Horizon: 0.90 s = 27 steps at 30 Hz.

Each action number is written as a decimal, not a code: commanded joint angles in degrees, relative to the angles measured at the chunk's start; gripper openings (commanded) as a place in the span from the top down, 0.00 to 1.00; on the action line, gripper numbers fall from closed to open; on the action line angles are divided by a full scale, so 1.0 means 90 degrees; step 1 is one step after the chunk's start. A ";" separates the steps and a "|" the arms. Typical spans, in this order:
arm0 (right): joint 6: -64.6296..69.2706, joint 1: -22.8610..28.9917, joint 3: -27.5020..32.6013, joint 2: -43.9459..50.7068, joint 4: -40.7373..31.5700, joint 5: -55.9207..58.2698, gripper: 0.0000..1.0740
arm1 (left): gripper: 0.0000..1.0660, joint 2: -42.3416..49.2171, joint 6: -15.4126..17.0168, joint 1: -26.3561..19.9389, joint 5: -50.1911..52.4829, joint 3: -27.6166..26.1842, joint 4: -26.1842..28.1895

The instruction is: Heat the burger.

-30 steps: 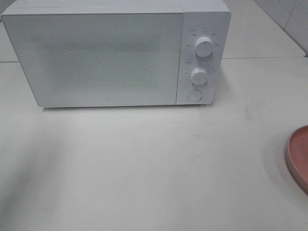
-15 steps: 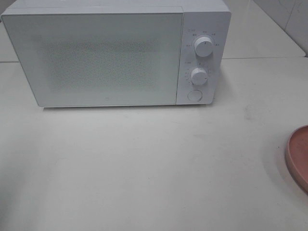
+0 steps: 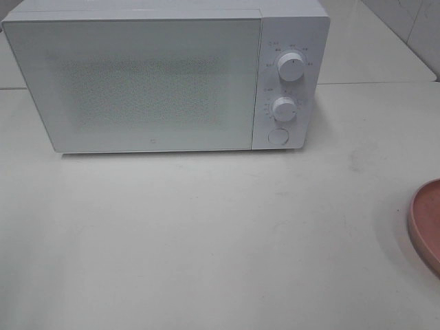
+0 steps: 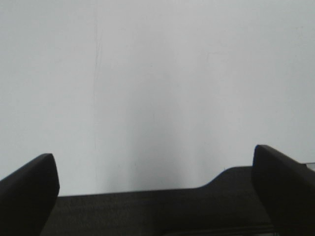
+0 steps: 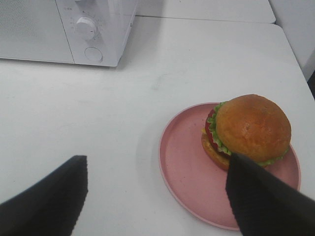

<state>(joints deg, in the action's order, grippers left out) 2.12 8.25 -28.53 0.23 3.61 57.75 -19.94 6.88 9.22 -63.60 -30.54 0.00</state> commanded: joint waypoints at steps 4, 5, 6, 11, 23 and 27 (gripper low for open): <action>-0.0013 -0.0025 0.0006 0.0172 0.0000 -0.0064 0.30 | 0.06 0.0306 -0.0516 -0.0013 0.0261 0.0095 0.0223; -0.0013 -0.0025 0.0006 0.0172 0.0000 -0.0064 0.30 | 0.06 0.0306 -0.0516 -0.0013 0.0261 0.0095 0.0223; -0.0013 -0.0025 0.0006 0.0172 0.0000 -0.0064 0.30 | 0.06 0.0306 -0.0516 -0.0013 0.0261 0.0095 0.0223; -0.0013 -0.0025 0.0006 0.0172 0.0000 -0.0064 0.30 | 0.06 0.0306 -0.0516 -0.0013 0.0261 0.0095 0.0229; -0.0013 -0.0025 0.0006 0.0172 0.0000 -0.0064 0.30 | 0.06 0.1324 -0.0516 -0.0770 0.0267 0.0095 0.0248; -0.0013 -0.0025 0.0006 0.0172 0.0000 -0.0064 0.30 | 0.06 0.1795 -0.0516 -0.1152 0.0267 0.0095 0.0248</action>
<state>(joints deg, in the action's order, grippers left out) 2.12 8.25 -28.53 0.23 3.61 57.75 -4.18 2.46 -0.80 -61.88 -29.79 2.06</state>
